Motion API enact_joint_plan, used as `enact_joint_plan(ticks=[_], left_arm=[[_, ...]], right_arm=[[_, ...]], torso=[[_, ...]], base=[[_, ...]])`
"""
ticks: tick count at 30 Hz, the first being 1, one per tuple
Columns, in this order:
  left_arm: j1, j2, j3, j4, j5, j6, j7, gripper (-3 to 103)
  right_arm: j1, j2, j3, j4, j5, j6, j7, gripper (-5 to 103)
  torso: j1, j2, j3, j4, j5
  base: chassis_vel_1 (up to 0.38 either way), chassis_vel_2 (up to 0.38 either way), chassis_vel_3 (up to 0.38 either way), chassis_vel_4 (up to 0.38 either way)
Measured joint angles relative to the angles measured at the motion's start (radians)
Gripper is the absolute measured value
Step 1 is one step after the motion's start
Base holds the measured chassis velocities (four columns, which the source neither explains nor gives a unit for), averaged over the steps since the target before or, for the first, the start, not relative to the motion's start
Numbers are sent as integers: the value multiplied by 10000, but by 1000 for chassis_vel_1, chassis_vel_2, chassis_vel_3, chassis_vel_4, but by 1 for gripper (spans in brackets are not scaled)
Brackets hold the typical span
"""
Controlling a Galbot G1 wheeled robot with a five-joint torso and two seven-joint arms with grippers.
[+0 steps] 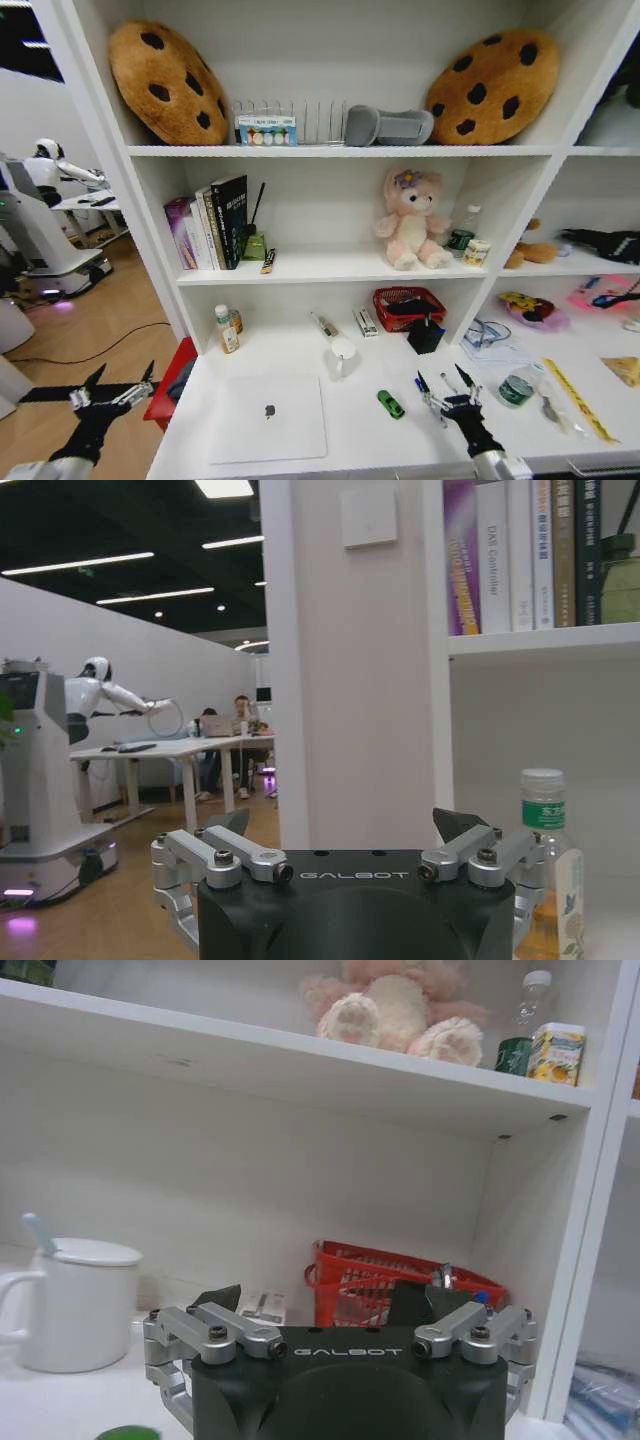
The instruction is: Organize the objects on the table.
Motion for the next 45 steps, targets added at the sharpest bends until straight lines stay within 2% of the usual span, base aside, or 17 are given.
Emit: enact_joint_plan(ticks=[2,10,16,18,19,21,26,34,45], left_arm=[[-6,-379,-41,58,-29,-50,-26,100],[-27,-900,-104,209,-57,-115,-132,100],[-141,-1375,-67,273,-16,-97,-256,100],[-206,-1550,6,270,74,-48,-281,100],[-206,-1550,6,270,74,-48,-281,100],[-304,-1626,82,273,171,9,-309,100],[-408,-1708,120,282,222,79,-356,100],[-444,-1884,169,164,310,181,-428,100],[-405,-1922,99,-100,418,310,-524,100]], right_arm=[[-193,164,-265,53,-194,96,-105,100],[-263,255,-721,-302,-776,368,-210,100],[31,-37,-1159,-740,-890,346,-226,100],[179,-488,-1317,-870,-738,246,-271,100],[179,-488,-1317,-870,-738,246,-271,100],[247,-1113,-1412,-912,-308,86,-355,100],[350,-1814,-1542,-1040,323,-17,-641,100],[469,-1982,-2014,-1330,757,81,-1156,100],[1049,-1932,-2507,-1836,1378,-14,-1222,100]], torso=[[0,0,0,3,0],[0,0,0,1,1],[0,-2,1,2,2],[0,-2,1,3,2],[0,-2,1,3,2],[0,-2,1,2,1],[0,-2,2,2,1],[0,-2,1,1,2],[0,-2,2,2,1]], base=[[0,0,0,0],[0,0,0,0],[0,0,0,0],[0,0,0,0],[0,0,0,0],[0,0,0,0],[0,0,0,0],[0,0,0,0],[0,0,0,0]])
